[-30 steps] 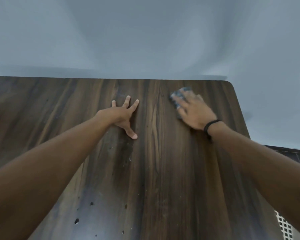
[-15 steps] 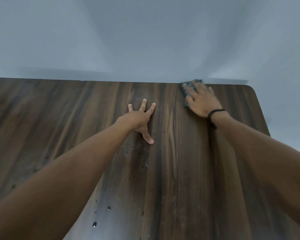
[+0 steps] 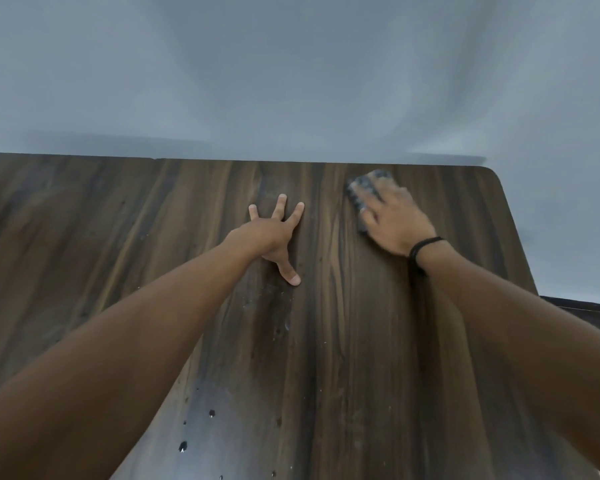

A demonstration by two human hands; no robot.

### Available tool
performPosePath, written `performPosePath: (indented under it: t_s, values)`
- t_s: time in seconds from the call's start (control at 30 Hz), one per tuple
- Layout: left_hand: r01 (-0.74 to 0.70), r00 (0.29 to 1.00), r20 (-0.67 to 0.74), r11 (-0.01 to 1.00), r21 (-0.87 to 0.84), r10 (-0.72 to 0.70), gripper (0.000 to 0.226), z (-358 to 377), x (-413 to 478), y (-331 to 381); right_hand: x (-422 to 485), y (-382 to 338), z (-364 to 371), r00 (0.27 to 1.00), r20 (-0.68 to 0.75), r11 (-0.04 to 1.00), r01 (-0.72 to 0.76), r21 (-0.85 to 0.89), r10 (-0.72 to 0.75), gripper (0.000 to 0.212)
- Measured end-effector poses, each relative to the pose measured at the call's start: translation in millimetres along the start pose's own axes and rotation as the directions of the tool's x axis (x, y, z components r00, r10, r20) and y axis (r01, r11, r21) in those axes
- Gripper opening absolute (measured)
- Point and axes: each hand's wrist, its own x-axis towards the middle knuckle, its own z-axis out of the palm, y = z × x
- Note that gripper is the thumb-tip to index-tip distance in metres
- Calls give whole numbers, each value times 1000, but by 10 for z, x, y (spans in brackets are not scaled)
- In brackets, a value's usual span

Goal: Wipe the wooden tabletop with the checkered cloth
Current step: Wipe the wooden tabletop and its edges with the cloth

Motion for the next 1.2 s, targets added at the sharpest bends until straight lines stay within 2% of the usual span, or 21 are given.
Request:
performPosePath:
  t_s: [0.07,0.1,0.2,0.23,0.33,0.37,0.47,0.5,0.57,0.6,0.67,0.73,0.77,0.83,0.87,0.93,0.97,1.0,1.07,1.1,1.2]
  values:
    - [-2,1000,1,1000,5,2,153,2,18,2,23,76,-68,959,-43,959,-278,63,281,58]
    - [-1,1000,3,1000,6,1,153,2,26,3,-27,-36,-19,954,-56,955,-291,53,294,58]
    - [-4,1000,-2,1000,5,4,154,5,37,-17,-292,-287,155,999,-27,999,40,-1,-40,59]
    - [-7,1000,-6,1000,2,7,153,6,37,-22,-260,-169,95,999,-13,999,50,0,-50,58]
    - [-15,1000,-15,1000,3,15,154,9,47,-22,-141,63,-70,955,-46,955,-291,62,294,58]
    - [-13,1000,-14,1000,7,13,154,13,59,-25,-195,-38,-13,963,-60,965,-262,36,263,59]
    - [-6,1000,-23,1000,5,6,154,6,56,-43,-406,-147,86,998,21,998,68,-3,-67,60]
    - [-9,1000,-24,1000,3,9,154,-2,56,-41,-382,-51,17,1000,11,1000,24,7,-24,59]
    - [-20,1000,-21,1000,11,21,153,-5,54,-26,-374,28,-76,962,-39,962,-267,64,270,58]
    - [-22,999,-27,1000,15,23,153,-2,49,-21,-455,-73,-41,942,-60,942,-325,80,330,59]
    - [-21,999,-45,1000,19,22,152,4,31,-27,-818,-448,163,994,-51,995,-98,36,99,58]
    - [-25,998,-57,1000,13,26,150,3,9,-25,-1037,-413,229,997,-12,997,77,-17,-77,57]
    - [-30,997,-65,999,13,30,150,2,0,-17,-1010,-285,164,998,-56,1000,-7,-18,6,57]
    - [-39,996,-81,999,30,41,149,-6,-19,-10,-949,-156,80,958,-96,963,-267,41,270,56]
    - [-41,995,-92,999,28,43,148,-8,-29,-1,-953,-197,104,961,-86,965,-259,35,261,57]
    - [-46,993,-109,999,8,47,146,20,-43,-16,-1095,-349,144,1000,-23,1000,-15,15,16,60]
    - [-51,991,-124,999,-11,49,145,39,-62,-34,-1101,-303,142,998,0,998,57,8,-57,60]
    - [-63,989,-139,997,-34,58,144,56,-85,-48,-1061,-202,104,1000,-8,1000,10,9,-10,60]
    - [-97,981,-177,992,-75,83,139,106,-140,-63,-1026,-139,24,963,-70,965,-258,50,261,61]
    - [-111,975,-200,991,-79,93,135,142,-176,-66,-1069,-229,60,950,-85,953,-298,53,302,62]
    - [-124,975,-189,991,-49,113,129,289,-309,-74,-1362,-556,209,1000,0,1000,15,9,-15,58]
